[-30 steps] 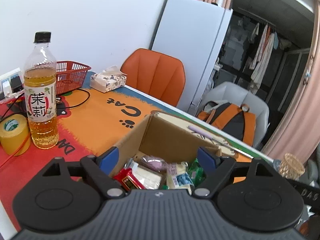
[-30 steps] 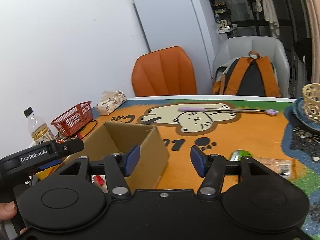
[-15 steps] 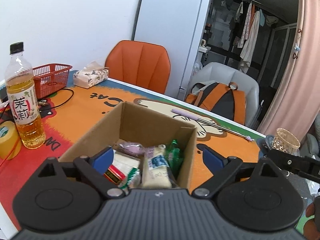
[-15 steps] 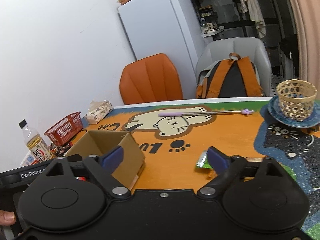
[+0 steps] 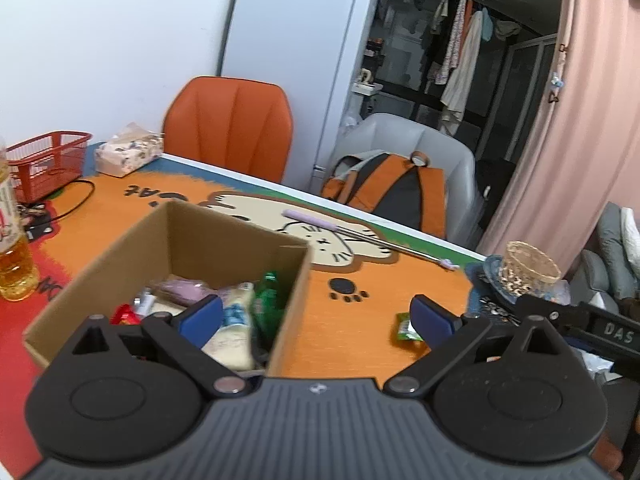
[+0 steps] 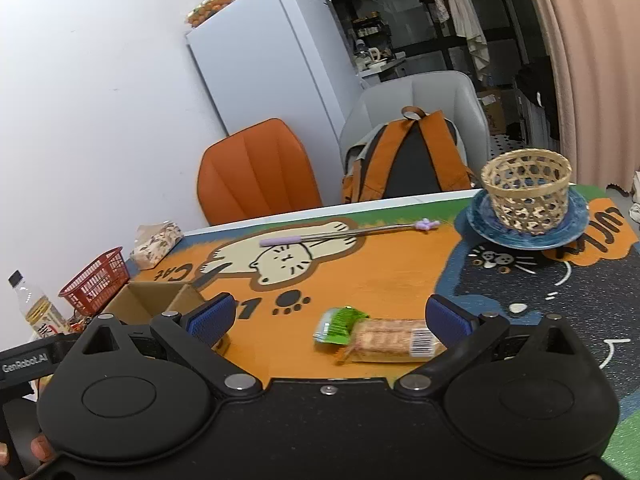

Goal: Organize snacks
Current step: 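Move both tools back toward the green candy and biscuit pack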

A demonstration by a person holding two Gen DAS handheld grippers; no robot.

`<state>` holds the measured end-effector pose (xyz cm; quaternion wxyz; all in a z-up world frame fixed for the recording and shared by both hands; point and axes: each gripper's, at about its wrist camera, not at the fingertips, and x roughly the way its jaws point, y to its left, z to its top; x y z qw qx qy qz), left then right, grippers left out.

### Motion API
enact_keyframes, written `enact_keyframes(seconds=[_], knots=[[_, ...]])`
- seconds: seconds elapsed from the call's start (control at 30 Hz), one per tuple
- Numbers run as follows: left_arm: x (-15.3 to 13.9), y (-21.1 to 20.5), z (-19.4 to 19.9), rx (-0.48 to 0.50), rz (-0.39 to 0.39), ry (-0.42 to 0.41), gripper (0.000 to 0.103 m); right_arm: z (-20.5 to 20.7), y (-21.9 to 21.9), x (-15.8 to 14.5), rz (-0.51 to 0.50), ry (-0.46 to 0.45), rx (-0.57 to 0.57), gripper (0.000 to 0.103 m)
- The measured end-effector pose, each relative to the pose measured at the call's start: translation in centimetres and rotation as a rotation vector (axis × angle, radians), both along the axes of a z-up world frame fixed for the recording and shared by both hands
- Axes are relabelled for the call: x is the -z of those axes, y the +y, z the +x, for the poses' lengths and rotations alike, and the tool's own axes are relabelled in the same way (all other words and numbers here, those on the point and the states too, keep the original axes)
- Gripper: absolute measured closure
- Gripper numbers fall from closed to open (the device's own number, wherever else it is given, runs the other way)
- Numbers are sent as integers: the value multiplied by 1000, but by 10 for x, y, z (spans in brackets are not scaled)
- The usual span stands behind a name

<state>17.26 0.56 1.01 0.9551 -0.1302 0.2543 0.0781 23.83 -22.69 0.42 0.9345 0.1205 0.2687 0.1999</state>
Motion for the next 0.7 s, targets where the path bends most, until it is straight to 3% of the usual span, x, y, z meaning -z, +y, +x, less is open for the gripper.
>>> enact_keyframes(seconds=[0.3,0.37,0.5,0.7], knots=[[4,-21,16,36,2,2,4,10,-14,9,-13,-2,-1,0],[7,-25,19,37,9,6,4,13,-17,9,-19,-17,-7,3],[13,-30,25,28,4,5,4,23,-18,11,-17,-4,-25,21],[21,-37,33,28,3,11,5,34,-14,18,-13,9,-57,26]])
